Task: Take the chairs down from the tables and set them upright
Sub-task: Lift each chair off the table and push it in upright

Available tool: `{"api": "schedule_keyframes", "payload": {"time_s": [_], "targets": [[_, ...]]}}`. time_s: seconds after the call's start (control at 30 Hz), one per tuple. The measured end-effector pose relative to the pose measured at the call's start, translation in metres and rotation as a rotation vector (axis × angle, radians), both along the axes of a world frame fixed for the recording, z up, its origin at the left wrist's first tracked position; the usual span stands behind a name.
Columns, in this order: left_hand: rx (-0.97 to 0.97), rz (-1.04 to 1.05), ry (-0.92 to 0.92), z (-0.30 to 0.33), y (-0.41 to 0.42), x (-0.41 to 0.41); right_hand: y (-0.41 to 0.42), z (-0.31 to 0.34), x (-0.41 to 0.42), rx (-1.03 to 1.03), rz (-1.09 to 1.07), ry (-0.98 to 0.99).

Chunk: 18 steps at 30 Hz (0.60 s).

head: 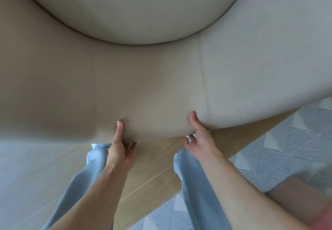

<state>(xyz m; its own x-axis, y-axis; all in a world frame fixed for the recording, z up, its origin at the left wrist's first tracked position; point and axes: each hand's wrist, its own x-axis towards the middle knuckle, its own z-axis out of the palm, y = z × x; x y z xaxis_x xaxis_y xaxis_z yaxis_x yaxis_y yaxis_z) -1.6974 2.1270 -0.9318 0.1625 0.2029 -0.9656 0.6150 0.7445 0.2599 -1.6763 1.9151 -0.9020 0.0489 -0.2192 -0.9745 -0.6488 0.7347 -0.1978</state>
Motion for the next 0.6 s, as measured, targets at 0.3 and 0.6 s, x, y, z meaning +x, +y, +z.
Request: {"api": "schedule_keyframes", "payload": {"time_s": [0.3,0.6], "targets": [[0.039,-0.006,0.192,0.21,-0.051,0.0,-0.033,0.185,0.005,-0.268,0.12,0.123],[0.074,-0.088,0.225,0.342,-0.066,0.111,-0.039,0.304,0.106,-0.382,0.131,0.12]]}}
